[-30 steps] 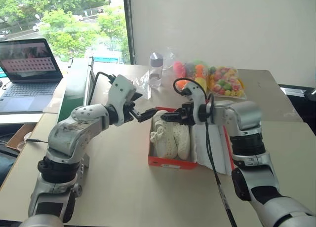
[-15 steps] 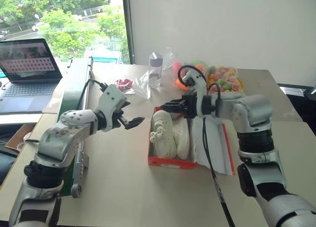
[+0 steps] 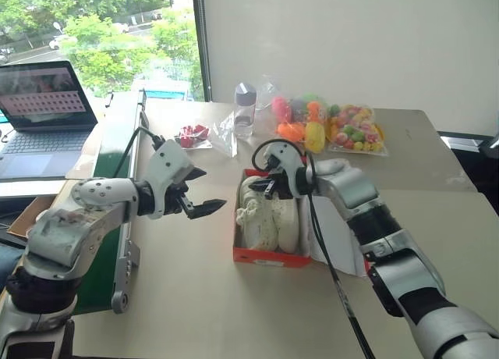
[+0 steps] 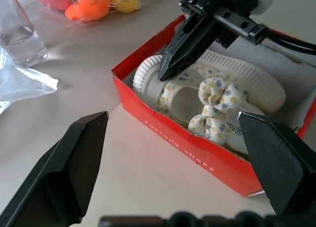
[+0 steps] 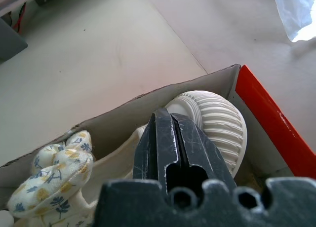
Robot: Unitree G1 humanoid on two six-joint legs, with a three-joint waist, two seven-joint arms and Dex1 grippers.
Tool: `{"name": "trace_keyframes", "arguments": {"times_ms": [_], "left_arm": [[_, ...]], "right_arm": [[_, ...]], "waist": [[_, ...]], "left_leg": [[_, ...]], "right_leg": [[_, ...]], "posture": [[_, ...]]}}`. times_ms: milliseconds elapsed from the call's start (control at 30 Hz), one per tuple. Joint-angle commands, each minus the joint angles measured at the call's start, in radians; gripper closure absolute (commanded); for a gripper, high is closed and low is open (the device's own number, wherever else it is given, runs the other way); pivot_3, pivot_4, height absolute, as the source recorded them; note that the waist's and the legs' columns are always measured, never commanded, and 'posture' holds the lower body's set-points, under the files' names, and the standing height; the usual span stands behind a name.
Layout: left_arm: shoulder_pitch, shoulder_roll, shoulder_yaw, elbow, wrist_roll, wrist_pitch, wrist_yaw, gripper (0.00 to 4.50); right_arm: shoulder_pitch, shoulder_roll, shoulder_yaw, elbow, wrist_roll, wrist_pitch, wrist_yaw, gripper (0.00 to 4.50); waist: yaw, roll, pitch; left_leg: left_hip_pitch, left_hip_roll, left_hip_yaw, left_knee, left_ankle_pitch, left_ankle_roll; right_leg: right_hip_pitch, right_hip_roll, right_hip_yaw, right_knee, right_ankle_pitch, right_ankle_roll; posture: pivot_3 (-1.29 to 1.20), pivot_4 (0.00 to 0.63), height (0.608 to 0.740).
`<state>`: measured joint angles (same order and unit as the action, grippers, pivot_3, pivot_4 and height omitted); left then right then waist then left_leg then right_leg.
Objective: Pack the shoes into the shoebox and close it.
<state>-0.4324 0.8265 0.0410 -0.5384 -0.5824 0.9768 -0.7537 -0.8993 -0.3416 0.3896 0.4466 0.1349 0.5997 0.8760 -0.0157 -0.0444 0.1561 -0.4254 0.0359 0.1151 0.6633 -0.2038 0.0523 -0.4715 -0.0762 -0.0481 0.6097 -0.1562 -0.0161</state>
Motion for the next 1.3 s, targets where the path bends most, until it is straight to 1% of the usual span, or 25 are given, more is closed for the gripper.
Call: {"name": "trace_keyframes", "arguments": {"times_ms": [33, 167, 300, 400, 533, 633, 767, 833, 933, 1000, 1067, 1133, 1200, 1233, 1267, 1300], "left_arm": [[-0.001, 0.023, 0.047, -0.065, -0.052, 0.030, -0.006, 0.00], [-0.004, 0.033, 0.048, -0.074, -0.064, 0.040, 0.001, 0.00], [-0.017, 0.033, 0.038, -0.067, -0.069, 0.039, 0.001, 0.00], [-0.030, 0.043, 0.008, -0.049, -0.072, 0.022, -0.038, 0.00], [-0.050, 0.070, -0.042, -0.007, -0.058, -0.017, -0.110, 0.00], [-0.073, 0.090, -0.086, 0.037, -0.034, -0.060, -0.172, 0.00], [-0.122, 0.086, -0.152, 0.109, 0.002, -0.124, -0.249, 0.00], [-0.145, 0.079, -0.180, 0.138, 0.015, -0.150, -0.286, 0.00], [-0.189, 0.064, -0.235, 0.186, 0.037, -0.192, -0.359, 0.00], [-0.221, 0.054, -0.280, 0.221, 0.059, -0.229, -0.426, 0.00], [-0.265, 0.033, -0.328, 0.278, 0.092, -0.279, -0.493, 0.00], [-0.317, 0.002, -0.368, 0.353, 0.136, -0.333, -0.539, 0.00], [-0.357, -0.017, -0.393, 0.413, 0.172, -0.376, -0.579, 0.00], [-0.369, -0.022, -0.400, 0.430, 0.183, -0.389, -0.594, 0.00], [-0.387, -0.031, -0.409, 0.456, 0.197, -0.406, -0.613, 0.00], [-0.411, -0.039, -0.421, 0.488, 0.213, -0.428, -0.640, 0.00]], "right_arm": [[-0.006, 0.032, 0.052, 0.113, -0.097, -0.134, -0.017, 4.48], [-0.001, 0.061, 0.108, 0.190, -0.200, -0.237, -0.031, 4.48], [0.000, 0.069, 0.066, 0.131, -0.193, -0.201, -0.016, 4.48], [-0.009, 0.016, -0.014, -0.019, -0.134, -0.078, 0.032, 4.48], [-0.030, -0.061, -0.152, -0.246, -0.009, 0.165, 0.077, 4.48], [-0.040, -0.126, -0.247, -0.397, 0.084, 0.337, 0.095, 4.48], [-0.014, -0.222, -0.369, -0.560, 0.194, 0.522, 0.080, 4.48], [0.031, -0.274, -0.413, -0.645, 0.243, 0.602, 0.076, 4.48], [0.167, -0.373, -0.513, -0.826, 0.343, 0.754, 0.084, 4.48], [0.258, -0.405, -0.628, -0.954, 0.418, 0.876, 0.082, 4.48], [0.350, -0.401, -0.778, -1.072, 0.505, 0.986, 0.070, 4.48], [0.484, -0.402, -0.913, -1.169, 0.605, 1.015, 0.046, 4.48], [0.609, -0.400, -1.009, -1.236, 0.689, 1.015, 0.003, 4.48], [0.648, -0.401, -1.043, -1.254, 0.727, 1.015, -0.019, 4.48], [0.706, -0.379, -1.090, -1.276, 0.770, 1.015, -0.048, 4.48], [0.798, -0.340, -1.127, -1.321, 0.796, 1.015, -0.078, 4.48]], "waist": [[0.000, 0.000, 0.000], [0.000, 0.000, 0.000], [-0.002, 0.000, 0.000], [0.000, 0.000, 0.000], [0.008, 0.001, 0.001], [0.007, 0.002, 0.001], [0.010, 0.002, 0.002], [0.014, 0.002, 0.002], [0.027, 0.002, 0.002], [0.030, 0.002, 0.002], [0.032, 0.002, 0.002], [0.037, 0.002, 0.002], [0.040, 0.002, 0.003], [0.040, 0.002, 0.003], [0.037, 0.002, 0.003], [0.035, 0.002, 0.003]], "left_leg": [[0.000, 0.000, 0.000, 0.000, 0.000, 0.000], [0.003, 0.000, 0.000, 0.000, 0.000, -0.001], [0.005, 0.000, 0.000, 0.000, -0.001, -0.002], [0.005, 0.000, 0.000, 0.000, -0.003, -0.007], [0.002, 0.000, 0.000, 0.000, -0.003, -0.006], [0.000, -0.001, 0.000, 0.000, -0.002, -0.005], [0.000, 0.000, 0.000, 0.000, -0.002, -0.005], [0.000, 0.000, 0.000, 0.000, -0.003, -0.006], [-0.001, -0.001, -0.001, 0.000, -0.003, -0.005], [-0.001, -0.001, 0.000, 0.000, -0.002, -0.004], [-0.002, -0.001, 0.000, 0.000, -0.001, 0.000], [-0.002, -0.002, -0.001, 0.000, 0.000, 0.000], [0.000, -0.001, -0.002, 0.000, 0.000, 0.000], [0.001, -0.001, -0.002, 0.000, 0.000, 0.000], [0.001, -0.001, -0.002, 0.000, 0.000, 0.000], [0.002, -0.002, -0.002, 0.000, -0.001, 0.000]], "right_leg": [[0.000, 0.000, 0.000, 0.000, -0.001, -0.001], [0.002, 0.000, 0.001, 0.001, -0.001, -0.002], [0.004, 0.000, 0.001, 0.001, -0.002, -0.003], [0.004, 0.000, 0.001, 0.001, -0.002, -0.003], [0.002, 0.000, 0.000, 0.001, 0.000, 0.000], [0.001, -0.001, 0.000, 0.000, 0.000, 0.000], [0.000, 0.000, -0.001, 0.000, -0.001, -0.002], [0.000, 0.000, -0.001, 0.000, -0.002, -0.004], [0.001, -0.001, -0.002, -0.001, -0.003, -0.004], [0.001, -0.001, -0.001, -0.001, -0.004, -0.005], [0.000, -0.001, -0.001, -0.001, -0.005, -0.005], [0.000, -0.001, -0.001, -0.001, -0.004, -0.005], [0.003, -0.001, -0.002, -0.002, -0.005, -0.005], [0.003, -0.001, -0.002, -0.002, -0.005, -0.005], [0.004, -0.001, -0.002, -0.002, -0.005, -0.005], [0.004, -0.001, -0.001, -0.002, -0.005, -0.005]], "posture": [[0.00, 0.150, 0.740], [0.00, 0.150, 0.740], [0.00, 0.150, 0.740], [0.00, 0.150, 0.740], [0.00, 0.150, 0.740], [0.00, 0.150, 0.740], [0.00, 0.150, 0.740], [0.00, 0.150, 0.740], [0.00, 0.150, 0.740], [0.00, 0.150, 0.740], [0.00, 0.150, 0.740], [0.00, 0.150, 0.740], [0.00, 0.150, 0.740], [0.00, 0.150, 0.740], [0.00, 0.150, 0.740], [0.00, 0.150, 0.740]]}}
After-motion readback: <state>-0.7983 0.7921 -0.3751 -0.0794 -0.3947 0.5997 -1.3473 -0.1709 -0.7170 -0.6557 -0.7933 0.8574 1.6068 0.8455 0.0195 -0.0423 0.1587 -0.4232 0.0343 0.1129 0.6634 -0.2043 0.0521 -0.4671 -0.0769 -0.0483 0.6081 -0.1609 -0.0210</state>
